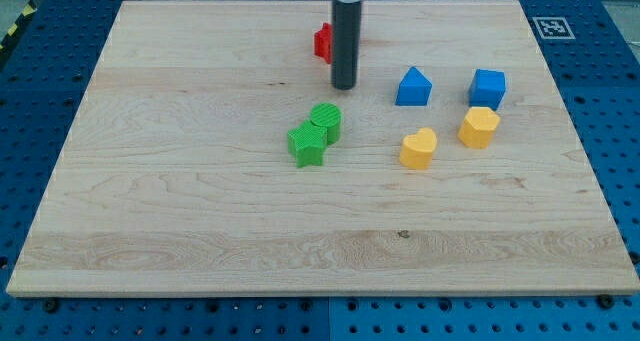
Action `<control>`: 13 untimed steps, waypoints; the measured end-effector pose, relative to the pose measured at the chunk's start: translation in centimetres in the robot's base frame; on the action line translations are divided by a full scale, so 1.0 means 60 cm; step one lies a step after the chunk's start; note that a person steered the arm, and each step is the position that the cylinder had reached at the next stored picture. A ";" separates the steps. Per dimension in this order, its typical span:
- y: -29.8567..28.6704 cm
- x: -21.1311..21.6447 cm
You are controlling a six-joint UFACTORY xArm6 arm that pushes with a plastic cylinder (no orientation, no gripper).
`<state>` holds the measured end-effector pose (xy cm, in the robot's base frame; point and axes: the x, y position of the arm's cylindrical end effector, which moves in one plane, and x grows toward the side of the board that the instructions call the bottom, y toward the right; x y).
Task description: Push blue triangle to the center right
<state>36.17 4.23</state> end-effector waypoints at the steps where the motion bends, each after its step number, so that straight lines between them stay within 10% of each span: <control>1: 0.074 0.000; 13: 0.197 0.090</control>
<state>41.58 16.07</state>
